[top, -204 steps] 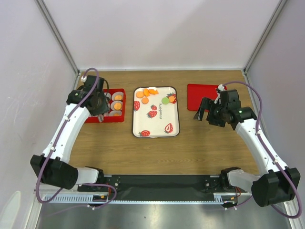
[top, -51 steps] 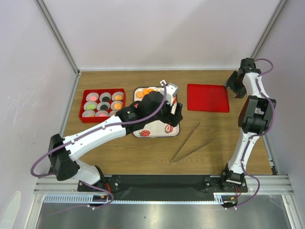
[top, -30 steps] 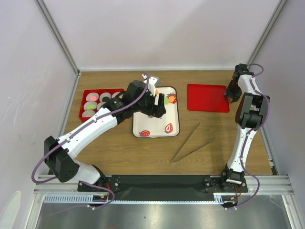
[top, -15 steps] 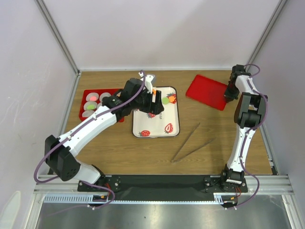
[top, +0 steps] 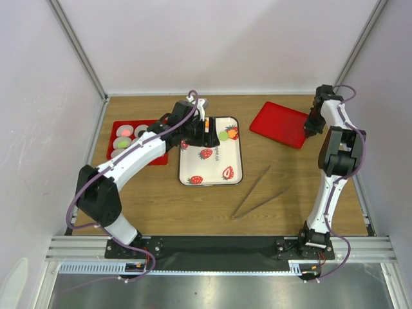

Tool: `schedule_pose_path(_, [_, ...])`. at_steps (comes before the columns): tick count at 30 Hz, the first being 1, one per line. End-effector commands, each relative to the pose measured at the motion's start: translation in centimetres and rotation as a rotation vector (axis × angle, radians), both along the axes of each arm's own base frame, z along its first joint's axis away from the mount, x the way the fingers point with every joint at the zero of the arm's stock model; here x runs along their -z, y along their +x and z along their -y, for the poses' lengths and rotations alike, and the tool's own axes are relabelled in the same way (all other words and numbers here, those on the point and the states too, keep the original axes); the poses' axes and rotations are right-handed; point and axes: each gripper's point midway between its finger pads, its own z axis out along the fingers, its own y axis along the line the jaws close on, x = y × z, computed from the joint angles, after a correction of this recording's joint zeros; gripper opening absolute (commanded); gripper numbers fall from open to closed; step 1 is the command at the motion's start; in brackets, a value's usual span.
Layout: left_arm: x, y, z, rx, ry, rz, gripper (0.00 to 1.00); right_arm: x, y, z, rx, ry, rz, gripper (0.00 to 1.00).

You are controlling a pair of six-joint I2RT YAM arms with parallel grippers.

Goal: Pack the cookies

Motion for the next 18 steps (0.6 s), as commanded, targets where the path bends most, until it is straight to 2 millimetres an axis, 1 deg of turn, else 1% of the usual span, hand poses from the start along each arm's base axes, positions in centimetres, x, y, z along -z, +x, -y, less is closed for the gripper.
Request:
schedule_pose_path(1, [-3.6,2.6,0.9,-0.007,-0.095,0.075,0.80,-5.9,0.2,-1.2,-0.001,0.028,0.111,0.00])
schedule_pose_path(2, [-3.6,2.9,0.9,-0.012,-0.098,0.075,0.82,-6.9,0.1,-1.7,-0.010,0.037,0.127,0.00])
schedule_pose_path(6, [-4.1,4.6,0.8,-0.014,-0.153,0.073,0.84,-8.8,-0.6,-2.5,-0.013,0.064,0.150,0.00])
schedule_pose_path(8, [-4.1,5.6,0.7,-0.015,-0.171,0.073,0.86,-9.5,-0.9,-2.8,-0.011,0.073,0.158,0.00])
schedule_pose_path(9, [-4.3,6.1,0.8,-0.010,-0.184,0.080,0.86,-10.4,-1.0,-2.9,-0.014,0.072,0.175,0.00])
schedule_pose_path(10, [-4.3,6.6,1.0,0.001,-0.199,0.078,0.87,-10.9,-1.1,-3.0,-0.014,0.071,0.183,0.00])
schedule_pose_path(11, [-4.2,6.9,1.1,0.010,-0.209,0.076,0.88,-11.3,-1.3,-3.7,-0.030,0.097,0.191,0.00])
schedule_pose_path(12, [-4.8,7.4,1.3,0.016,-0.227,0.091,0.88,-12.1,-1.4,-3.9,-0.034,0.098,0.204,0.00])
schedule_pose_path(13, [-4.8,7.6,1.5,0.027,-0.243,0.085,0.88,-12.6,-1.6,-4.0,-0.034,0.100,0.213,0.00])
schedule_pose_path(14, [-4.0,8.1,1.8,0.026,-0.250,0.066,0.88,-13.0,-1.9,-4.3,-0.042,0.110,0.214,0.00])
schedule_pose_path(15, [-4.5,8.5,2.0,0.030,-0.266,0.074,0.89,-13.3,-2.1,-4.4,-0.046,0.117,0.216,0.00])
schedule_pose_path(16, [-4.6,8.9,2.2,0.038,-0.287,0.077,0.89,-14.2,-2.4,-4.9,-0.056,0.130,0.233,0.00])
schedule_pose_path(17, [-4.2,9.3,2.5,0.038,-0.302,0.064,0.89,-14.6,-2.6,-5.1,-0.060,0.132,0.235,0.00])
schedule_pose_path(18, [-4.6,9.6,2.8,0.045,-0.321,0.068,0.90,-14.9,-2.9,-5.3,-0.068,0.131,0.239,0.00])
